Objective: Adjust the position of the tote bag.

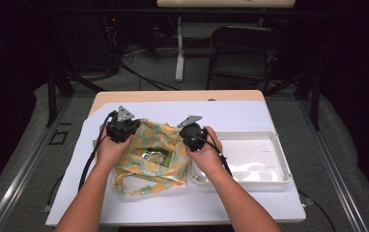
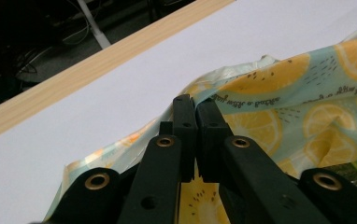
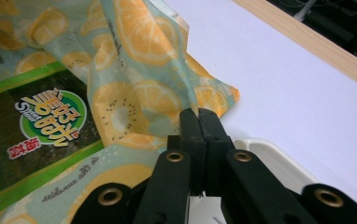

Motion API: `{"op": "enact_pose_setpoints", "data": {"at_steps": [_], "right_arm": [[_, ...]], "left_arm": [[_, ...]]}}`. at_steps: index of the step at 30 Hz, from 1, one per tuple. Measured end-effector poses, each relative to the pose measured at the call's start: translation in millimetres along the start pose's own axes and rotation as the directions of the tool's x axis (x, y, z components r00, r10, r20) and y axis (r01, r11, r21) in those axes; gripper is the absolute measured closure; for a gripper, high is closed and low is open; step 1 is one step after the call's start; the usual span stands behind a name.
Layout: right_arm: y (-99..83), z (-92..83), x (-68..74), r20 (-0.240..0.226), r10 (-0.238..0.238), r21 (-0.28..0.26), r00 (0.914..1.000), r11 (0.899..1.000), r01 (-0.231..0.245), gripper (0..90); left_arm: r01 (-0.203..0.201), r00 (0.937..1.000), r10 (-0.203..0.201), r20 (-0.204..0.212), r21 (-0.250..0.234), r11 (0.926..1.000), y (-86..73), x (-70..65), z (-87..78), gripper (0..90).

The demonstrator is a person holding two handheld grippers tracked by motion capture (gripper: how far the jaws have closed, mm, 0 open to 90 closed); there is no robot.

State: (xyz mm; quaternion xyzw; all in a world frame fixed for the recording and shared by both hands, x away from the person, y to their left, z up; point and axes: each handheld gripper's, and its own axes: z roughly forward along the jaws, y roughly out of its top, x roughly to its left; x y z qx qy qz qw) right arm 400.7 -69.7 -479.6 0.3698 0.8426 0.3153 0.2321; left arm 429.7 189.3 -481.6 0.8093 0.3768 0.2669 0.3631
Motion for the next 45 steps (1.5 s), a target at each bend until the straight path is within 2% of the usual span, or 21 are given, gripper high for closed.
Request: {"op": "enact_pose_setpoints", "data": {"at_steps": [3, 4, 5, 6, 10, 15, 17, 18, 21, 23, 26, 27, 30, 31, 34, 40, 45], "right_arm": [[0.9, 4.6, -2.9, 0.002, 0.001, 0.014, 1.0000, 1.000, -0.001, 90.0], [1.2, 8.2, -5.0, -0.008, 0.020, 0.018, 0.9998, 1.000, -0.020, 90.0], [1.2, 8.2, -5.0, -0.008, 0.020, 0.018, 0.9998, 1.000, -0.020, 90.0], [1.0, 11.9, -7.7, -0.022, 0.056, 0.016, 0.9982, 0.998, -0.056, 90.0], [0.0, 20.1, -14.4, -0.026, 0.087, 0.034, 0.9959, 0.996, -0.086, 90.0], [-1.5, 25.3, -16.9, -0.021, 0.089, 0.052, 0.9958, 0.995, -0.087, 90.0], [-1.7, 27.0, -17.3, -0.019, 0.083, 0.059, 0.9964, 0.995, -0.082, 90.0], [-2.5, 29.5, -17.1, -0.016, 0.085, 0.063, 0.9963, 0.995, -0.083, 90.0], [-3.6, 32.4, -17.4, -0.014, 0.086, 0.069, 0.9962, 0.994, -0.085, 90.0], [-4.4, 34.4, -17.9, -0.011, 0.081, 0.081, 0.9967, 0.994, -0.080, 90.0], [-5.1, 36.8, -17.2, -0.015, 0.084, 0.085, 0.9963, 0.993, -0.083, 90.0], [-5.8, 38.1, -16.3, -0.012, 0.092, 0.074, 0.9956, 0.993, -0.091, 90.0], [-6.3, 39.3, -16.7, -0.015, 0.085, 0.088, 0.9963, 0.993, -0.083, 90.0], [-7.5, 40.8, -16.3, -0.016, 0.098, 0.076, 0.9951, 0.992, -0.096, 90.0], [-8.8, 41.4, -18.3, -0.020, 0.086, 0.098, 0.9960, 0.992, -0.084, 89.9], [-11.2, 43.5, -18.7, -0.027, 0.097, 0.089, 0.9949, 0.992, -0.094, 89.1], [-11.5, 45.0, -19.4, -0.035, 0.101, 0.089, 0.9943, 0.991, -0.097, 88.6]], "left_arm": [[0.003, 1.0000, -0.003, -0.004, 0.012, 0.9999, -2.9, 0.0, 3.9, 86.8], [-0.001, 1.0000, 0.002, -0.008, 0.023, 0.9997, -4.2, 0.5, 5.7, 85.9], [-0.001, 1.0000, 0.001, -0.009, 0.030, 0.9996, -5.0, 0.8, 7.1, 85.9], [-0.006, 0.9999, 0.006, -0.013, 0.040, 0.9992, -7.0, 1.9, 10.1, 84.7], [0.004, 1.0000, -0.004, -0.004, 0.051, 0.9987, -9.5, 2.5, 14.9, 80.9], [0.018, 0.9998, -0.018, 0.006, 0.056, 0.9983, -10.9, 4.4, 17.4, 76.7], [0.025, 0.9997, -0.025, 0.005, 0.061, 0.9978, -11.4, 5.5, 18.3, 72.2], [0.042, 0.9990, -0.043, 0.011, 0.060, 0.9973, -12.2, 6.1, 19.7, 69.0], [0.046, 0.9989, -0.047, 0.010, 0.066, 0.9968, -12.2, 6.8, 19.0, 65.3], [0.052, 0.9985, -0.053, 0.016, 0.061, 0.9968, -11.6, 7.1, 17.1, 58.9], [0.052, 0.9985, -0.053, 0.017, 0.027, 0.9983, -8.4, 7.2, 9.4, 56.2], [0.051, 0.9985, -0.052, 0.020, 0.021, 0.9985, -7.5, 7.4, 6.4, 54.8], [0.056, 0.9978, -0.057, 0.034, 0.010, 0.9984, -5.1, 7.8, -2.5, 53.2], [0.056, 0.9979, -0.056, 0.033, 0.006, 0.9984, -4.8, 7.8, -4.6, 53.0], [0.062, 0.9975, -0.062, 0.035, 0.000, 0.9981, -3.5, 8.9, -14.9, 52.9], [0.074, 0.9969, -0.074, 0.027, -0.020, 0.9970, -2.7, 11.7, -39.0, 52.7], [0.081, 0.9961, -0.080, 0.037, -0.014, 0.9966, -3.9, 12.5, -48.2, 49.3]]}}
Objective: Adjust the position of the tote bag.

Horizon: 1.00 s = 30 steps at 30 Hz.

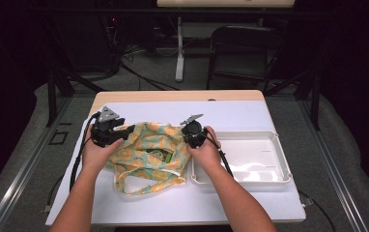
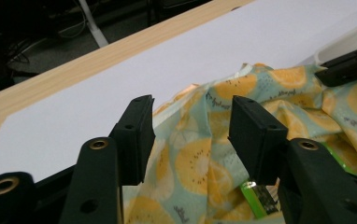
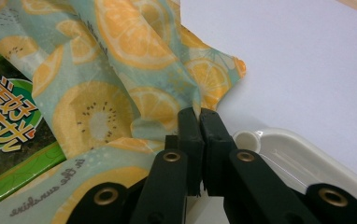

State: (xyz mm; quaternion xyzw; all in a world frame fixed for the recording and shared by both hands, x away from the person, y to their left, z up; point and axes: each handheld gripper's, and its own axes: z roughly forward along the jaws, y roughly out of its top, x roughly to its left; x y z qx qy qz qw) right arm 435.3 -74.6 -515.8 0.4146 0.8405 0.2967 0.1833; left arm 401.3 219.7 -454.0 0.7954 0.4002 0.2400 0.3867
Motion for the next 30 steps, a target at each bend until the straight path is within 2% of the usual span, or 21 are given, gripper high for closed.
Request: {"op": "enact_pose_setpoints", "data": {"at_steps": [2, 3, 8, 9, 11, 13, 15, 20, 21, 24, 25, 28, 29, 30], "right_arm": [[-0.1, 1.1, -0.2, 0.004, -0.005, -0.001, 1.0000, 1.000, 0.005, 88.2], [-0.7, 2.5, 0.1, 0.000, 0.003, -0.012, 1.0000, 1.000, -0.003, 87.8], [-1.2, 2.8, -1.5, -0.009, -0.002, -0.001, 1.0000, 1.000, 0.002, 86.6], [-1.7, 3.7, -1.2, -0.012, 0.008, -0.013, 0.9999, 1.000, -0.008, 86.4], [-1.6, 2.6, -2.3, -0.015, 0.005, -0.005, 0.9999, 1.000, -0.005, 85.5], [-1.5, 2.5, -2.2, -0.020, 0.008, -0.007, 0.9998, 1.000, -0.008, 84.9], [-1.7, 2.0, -1.2, -0.032, 0.015, -0.019, 0.9994, 1.000, -0.015, 84.4], [-1.4, 2.5, -0.4, -0.030, 0.001, -0.020, 0.9996, 1.000, -0.001, 84.0], [-1.6, 2.7, -0.7, -0.033, -0.001, -0.010, 0.9994, 1.000, 0.000, 83.8], [-2.5, 3.7, -0.5, -0.031, 0.010, -0.020, 0.9995, 1.000, -0.010, 83.6], [-2.9, 3.8, -1.3, -0.031, 0.003, -0.018, 0.9995, 1.000, -0.004, 83.4], [-3.1, 3.9, -1.8, -0.033, -0.001, -0.012, 0.9994, 1.000, 0.000, 83.3], [-3.2, 4.1, -1.7, -0.032, 0.001, -0.014, 0.9995, 1.000, -0.002, 83.2], [-3.0, 3.9, -1.4, -0.033, 0.003, -0.012, 0.9995, 1.000, -0.003, 83.1]], "left_arm": [[0.003, 1.0000, -0.003, -0.006, -0.030, 0.9995, -5.4, 0.2, -2.9, 49.3], [0.023, 0.9997, -0.023, -0.001, -0.023, 0.9995, -10.6, 3.2, -4.1, 49.3], [0.059, 0.9980, -0.060, 0.020, 0.011, 0.9982, -22.7, 8.3, -2.5, 51.0], [0.058, 0.9980, -0.059, 0.022, 0.038, 0.9976, -24.3, 9.0, -2.0, 51.4], [0.058, 0.9981, -0.059, 0.020, 0.032, 0.9978, -29.2, 8.7, -1.2, 51.7], [0.066, 0.9969, -0.068, 0.039, 0.040, 0.9970, -33.5, 7.9, 0.7, 51.7], [0.045, 0.9963, -0.050, 0.069, 0.073, 0.9963, -35.0, 3.7, 3.2, 51.9], [0.005, 0.9941, -0.013, 0.108, 0.077, 0.9970, -33.4, -9.4, 6.9, 52.4], [-0.023, 0.9908, 0.011, 0.135, 0.089, 0.9958, -33.3, -15.6, 10.0, 52.3], [-0.028, 0.9889, 0.014, 0.148, 0.091, 0.9955, -34.6, -21.0, 13.7, 51.2], [-0.029, 0.9855, 0.011, 0.169, 0.103, 0.9943, -35.6, -24.7, 17.2, 50.8], [-0.028, 0.9829, 0.011, 0.184, 0.089, 0.9956, -38.7, -28.6, 21.1, 51.8], [-0.024, 0.9792, 0.003, 0.203, 0.098, 0.9949, -40.3, -30.0, 23.2, 51.8], [-0.031, 0.9741, 0.002, 0.226, 0.127, 0.9914, -40.4, -30.2, 23.6, 54.7]]}}
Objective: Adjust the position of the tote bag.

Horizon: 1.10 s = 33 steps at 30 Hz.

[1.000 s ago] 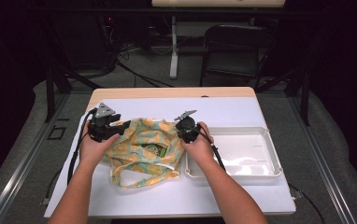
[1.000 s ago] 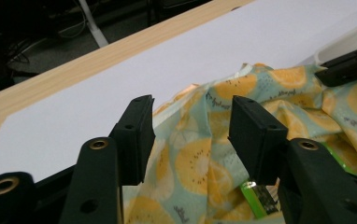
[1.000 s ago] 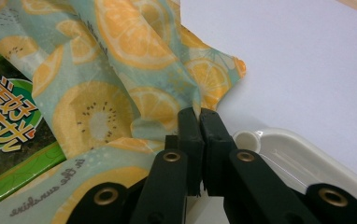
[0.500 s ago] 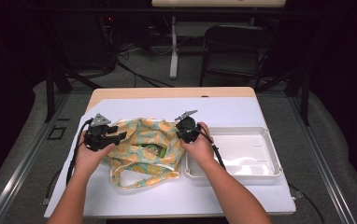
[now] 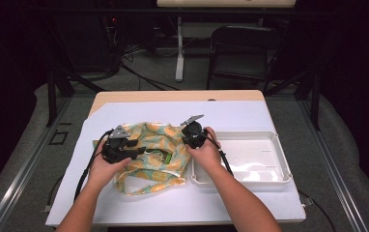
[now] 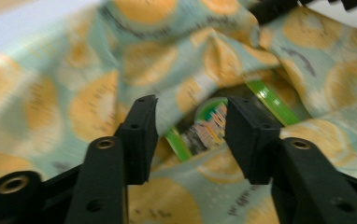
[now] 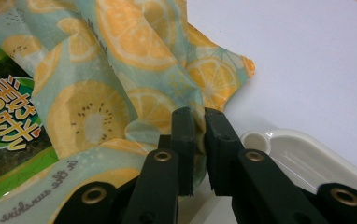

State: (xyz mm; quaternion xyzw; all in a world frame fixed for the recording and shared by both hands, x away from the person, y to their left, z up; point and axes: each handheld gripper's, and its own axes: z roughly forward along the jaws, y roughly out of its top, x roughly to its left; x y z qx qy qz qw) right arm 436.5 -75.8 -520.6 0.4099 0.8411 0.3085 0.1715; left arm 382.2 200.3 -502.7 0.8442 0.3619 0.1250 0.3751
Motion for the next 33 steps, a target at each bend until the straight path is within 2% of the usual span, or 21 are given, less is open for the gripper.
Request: {"op": "enact_pose_setpoints", "data": {"at_steps": [2, 3, 4, 5, 6, 7, 8, 10, 11, 12, 13, 16, 19, 21, 23, 25, 27, 28, 29, 32, 33], "right_arm": [[0.0, 0.7, 0.4, 0.002, -0.002, -0.003, 1.0000, 1.000, 0.002, 83.0], [0.0, 1.8, 0.3, -0.001, -0.003, -0.001, 1.0000, 1.000, 0.003, 83.0], [0.0, 1.8, 0.3, -0.001, -0.003, -0.001, 1.0000, 1.000, 0.003, 83.0], [0.0, 3.0, 0.5, 0.001, 0.002, -0.004, 1.0000, 1.000, -0.002, 82.9], [0.0, 3.0, 0.5, 0.001, 0.002, -0.004, 1.0000, 1.000, -0.002, 82.9], [0.1, 4.0, -0.2, -0.005, 0.002, -0.009, 1.0000, 1.000, -0.003, 82.9], [0.1, 4.0, -0.2, -0.005, 0.002, -0.009, 1.0000, 1.000, -0.003, 82.9], [-0.1, 4.9, -0.7, -0.006, 0.010, -0.012, 0.9999, 1.000, -0.010, 82.4], [-0.3, 5.3, -0.9, -0.007, 0.010, -0.010, 0.9999, 1.000, -0.010, 82.1], [-0.4, 5.8, -1.1, -0.007, 0.009, -0.010, 0.9999, 1.000, -0.009, 81.8], [-0.9, 6.3, -1.8, -0.011, 0.010, -0.015, 0.9999, 1.000, -0.011, 81.5], [-1.7, 7.1, -1.4, -0.020, 0.022, -0.028, 0.9996, 0.999, -0.023, 80.7], [-1.3, 4.1, -0.7, -0.022, 0.014, -0.026, 0.9997, 1.000, -0.014, 79.4], [-0.6, -0.2, -0.1, -0.028, 0.006, -0.032, 0.9996, 0.999, -0.007, 75.9], [-0.5, -1.3, 0.2, -0.031, 0.010, -0.039, 0.9995, 0.999, -0.011, 74.2], [0.5, -8.1, 1.6, -0.034, 0.014, -0.069, 0.9993, 0.998, -0.016, 70.0], [2.0, -23.7, 4.7, -0.039, 0.007, -0.125, 0.9992, 0.992, -0.012, 63.6], [2.0, -23.7, 4.7, -0.039, 0.007, -0.125, 0.9992, 0.992, -0.012, 63.6], [1.8, -34.9, 7.6, -0.032, -0.010, -0.168, 0.9994, 0.986, 0.005, 61.2], [0.6, -45.9, 11.7, -0.027, -0.027, -0.192, 0.9992, 0.981, 0.022, 59.7], [-1.9, -55.6, 16.7, -0.021, -0.048, -0.217, 0.9986, 0.975, 0.042, 59.2]], "left_arm": [[-0.010, 0.9999, 0.009, 0.013, 0.013, 0.9999, -1.3, -2.6, 1.1, 61.9], [-0.007, 0.9993, 0.007, 0.038, 0.015, 0.9999, -2.8, -4.4, 1.3, 68.9], [-0.007, 0.9993, 0.007, 0.038, 0.015, 0.9999, -2.8, -4.4, 1.3, 71.5], [-0.012, 0.9989, 0.010, 0.045, 0.043, 0.9990, -4.3, -7.1, 3.5, 73.8], [-0.012, 0.9989, 0.010, 0.045, 0.043, 0.9990, -4.3, -7.1, 3.5, 75.2], [-0.035, 0.9978, 0.030, 0.058, 0.084, 0.9958, -6.1, -10.0, 6.8, 75.9], [-0.035, 0.9978, 0.030, 0.058, 0.084, 0.9958, -6.1, -10.0, 6.8, 76.7], [-0.067, 0.9960, 0.059, 0.067, 0.127, 0.9897, -7.6, -14.9, 9.8, 76.9], [-0.076, 0.9953, 0.067, 0.070, 0.131, 0.9885, -8.8, -16.4, 9.5, 77.4], [-0.079, 0.9947, 0.069, 0.076, 0.130, 0.9884, -11.3, -16.9, 8.1, 77.7], [-0.055, 0.9948, 0.044, 0.092, 0.130, 0.9899, -17.4, -17.2, 5.1, 78.3], [-0.046, 0.9943, 0.033, 0.101, 0.133, 0.9901, -22.2, -17.8, 2.2, 78.9], [-0.027, 0.9935, 0.015, 0.113, 0.105, 0.9941, -28.2, -22.4, -5.5, 79.0], [-0.033, 0.9905, 0.020, 0.136, 0.094, 0.9950, -31.4, -27.0, -9.6, 78.8], [-0.041, 0.9909, 0.028, 0.132, 0.100, 0.9941, -32.5, -29.3, -10.6, 78.3], [-0.044, 0.9925, 0.034, 0.117, 0.085, 0.9954, -35.1, -31.8, -13.1, 77.5], [-0.039, 0.9929, 0.030, 0.115, 0.073, 0.9965, -36.4, -31.5, -14.6, 77.3], [-0.026, 0.9940, 0.020, 0.108, 0.060, 0.9979, -37.7, -31.6, -14.6, 77.3], [-0.026, 0.9944, 0.021, 0.103, 0.051, 0.9984, -39.1, -30.4, -15.5, 76.8], [-0.016, 0.9947, 0.011, 0.102, 0.044, 0.9989, -41.0, -30.3, -15.7, 75.9], [-0.014, 0.9957, 0.011, 0.092, 0.037, 0.9992, -42.6, -31.5, -15.5, 75.8]]}}
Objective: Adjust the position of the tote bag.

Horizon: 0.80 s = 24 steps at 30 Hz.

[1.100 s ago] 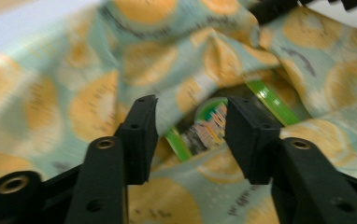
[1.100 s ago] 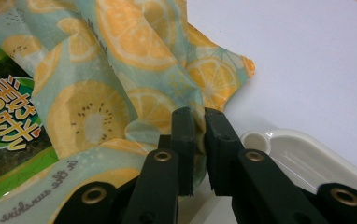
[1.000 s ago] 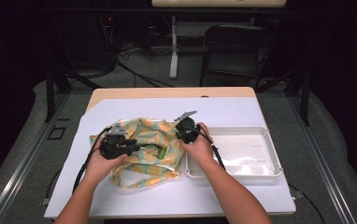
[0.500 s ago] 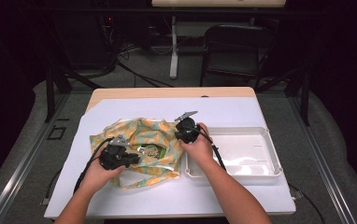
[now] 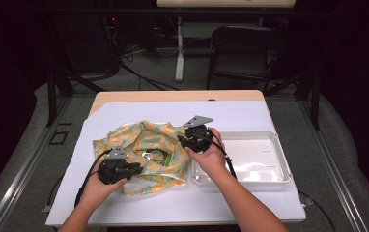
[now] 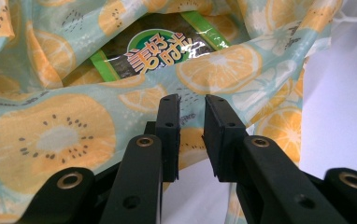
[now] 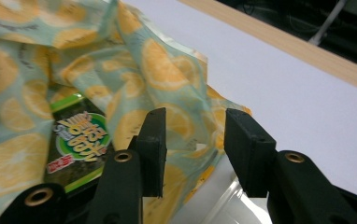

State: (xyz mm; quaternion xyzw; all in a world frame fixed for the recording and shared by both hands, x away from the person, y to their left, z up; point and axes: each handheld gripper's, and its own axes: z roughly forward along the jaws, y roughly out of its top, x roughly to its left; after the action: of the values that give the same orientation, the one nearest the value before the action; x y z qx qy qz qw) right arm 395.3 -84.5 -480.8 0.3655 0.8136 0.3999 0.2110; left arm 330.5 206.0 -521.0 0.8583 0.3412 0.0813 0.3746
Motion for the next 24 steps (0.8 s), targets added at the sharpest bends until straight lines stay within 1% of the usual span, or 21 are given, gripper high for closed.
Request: {"op": "enact_pose_setpoints", "data": {"at_steps": [1, 2, 3, 4, 5, 7, 8, 10, 11, 13, 14, 15, 16, 17, 18, 19, 20, 21, 22, 23, 24], "right_arm": [[0.0, 0.0, 0.0, 0.000, 0.000, 0.000, 1.0000, 1.000, 0.000, 59.2], [-1.0, -7.7, 5.8, -0.013, -0.008, -0.013, 0.9999, 1.000, 0.007, 59.1], [-1.0, -7.7, 5.8, -0.013, -0.008, -0.013, 0.9999, 1.000, 0.007, 59.1], [-1.8, -13.8, 13.3, -0.040, -0.021, -0.023, 0.9990, 1.000, 0.020, 59.1], [-1.8, -13.8, 13.3, -0.040, -0.021, -0.023, 0.9990, 1.000, 0.020, 59.1], [-2.4, -20.1, 24.7, -0.080, -0.040, -0.044, 0.9960, 0.998, 0.037, 59.1], [-2.7, -21.8, 29.1, -0.095, -0.048, -0.049, 0.9943, 0.998, 0.044, 59.1], [-4.7, -24.4, 40.8, -0.143, -0.068, -0.053, 0.9874, 0.997, 0.062, 59.1], [-6.2, -25.2, 46.5, -0.164, -0.081, -0.046, 0.9831, 0.996, 0.074, 59.1], [-11.3, -25.1, 57.5, -0.210, -0.105, -0.031, 0.9721, 0.994, 0.101, 59.2], [-15.6, -23.9, 64.0, -0.234, -0.118, -0.015, 0.9651, 0.993, 0.118, 59.2], [-18.6, -22.8, 67.6, -0.241, -0.128, -0.010, 0.9621, 0.992, 0.130, 59.2], [-27.3, -20.9, 74.6, -0.241, -0.155, 0.010, 0.9581, 0.987, 0.162, 59.2], [-27.3, -20.9, 74.6, -0.241, -0.155, 0.010, 0.9581, 0.987, 0.162, 59.2], [-30.6, -20.0, 76.4, -0.239, -0.165, 0.020, 0.9569, 0.984, 0.175, 59.5], [-35.9, -18.6, 78.6, -0.235, -0.178, 0.041, 0.9555, 0.980, 0.193, 60.7], [-40.2, -17.4, 79.9, -0.230, -0.186, 0.045, 0.9551, 0.978, 0.202, 62.8], [-44.7, -16.8, 80.8, -0.228, -0.188, 0.066, 0.9554, 0.976, 0.208, 67.6], [-47.3, -15.8, 81.3, -0.229, -0.183, 0.070, 0.9560, 0.976, 0.204, 70.7], [-49.8, -15.5, 80.7, -0.231, -0.188, 0.079, 0.9546, 0.974, 0.211, 74.4], [-52.4, -14.9, 80.5, -0.237, -0.183, 0.081, 0.9542, 0.975, 0.207, 77.7]], "left_arm": [[0.000, 1.0000, 0.000, 0.000, 0.000, 1.0000, 0.0, 0.0, 0.0, 75.7], [-0.001, 1.0000, 0.001, 0.005, 0.005, 1.0000, -0.5, 0.0, -0.3, 75.5], [-0.003, 1.0000, 0.003, 0.001, 0.002, 1.0000, -1.2, -0.6, 0.4, 75.5], [-0.009, 1.0000, 0.009, 0.001, 0.006, 0.9999, -2.0, -2.0, 1.5, 75.0], [-0.009, 1.0000, 0.009, 0.001, 0.006, 0.9999, -2.0, -2.0, 1.5, 74.7], [-0.011, 0.9999, 0.011, 0.005, 0.016, 0.9998, -2.5, -3.2, 1.8, 74.6], [-0.019, 0.9998, 0.019, 0.002, 0.014, 0.9997, -2.7, -3.4, 1.9, 74.5], [-0.017, 0.9999, 0.017, 0.001, 0.009, 0.9998, -3.4, -4.1, 2.3, 74.2], [-0.017, 0.9999, 0.017, 0.002, 0.009, 0.9998, -3.6, -4.4, 2.4, 74.1], [-0.020, 0.9998, 0.020, 0.008, 0.017, 0.9997, -3.8, -4.7, 2.4, 73.7], [-0.021, 0.9997, 0.021, 0.009, 0.018, 0.9996, -3.8, -5.0, 2.6, 73.6], [-0.020, 0.9998, 0.020, 0.005, 0.012, 0.9997, -4.2, -6.0, 3.6, 73.5], [-0.025, 0.9997, 0.025, 0.009, 0.017, 0.9996, -4.0, -7.0, 4.1, 73.2], [-0.025, 0.9997, 0.025, 0.009, 0.017, 0.9996, -4.0, -7.0, 4.1, 73.1], [-0.026, 0.9996, 0.026, 0.012, 0.016, 0.9995, -3.9, -7.7, 4.7, 73.1], [-0.024, 0.9996, 0.024, 0.014, 0.016, 0.9996, -3.7, -8.5, 5.1, 72.9], [-0.030, 0.9995, 0.030, 0.013, 0.016, 0.9994, -3.1, -8.7, 5.2, 72.5], [-0.031, 0.9993, 0.030, 0.021, 0.020, 0.9993, -2.5, -8.7, 5.0, 71.5], [-0.028, 0.9995, 0.028, 0.017, 0.009, 0.9996, -2.0, -9.4, 5.5, 70.8], [-0.033, 0.9993, 0.033, 0.018, 0.007, 0.9994, -1.0, -9.3, 5.0, 70.3], [-0.032, 0.9994, 0.032, 0.014, -0.007, 0.9995, 0.0, -9.9, 5.2, 69.4]]}}
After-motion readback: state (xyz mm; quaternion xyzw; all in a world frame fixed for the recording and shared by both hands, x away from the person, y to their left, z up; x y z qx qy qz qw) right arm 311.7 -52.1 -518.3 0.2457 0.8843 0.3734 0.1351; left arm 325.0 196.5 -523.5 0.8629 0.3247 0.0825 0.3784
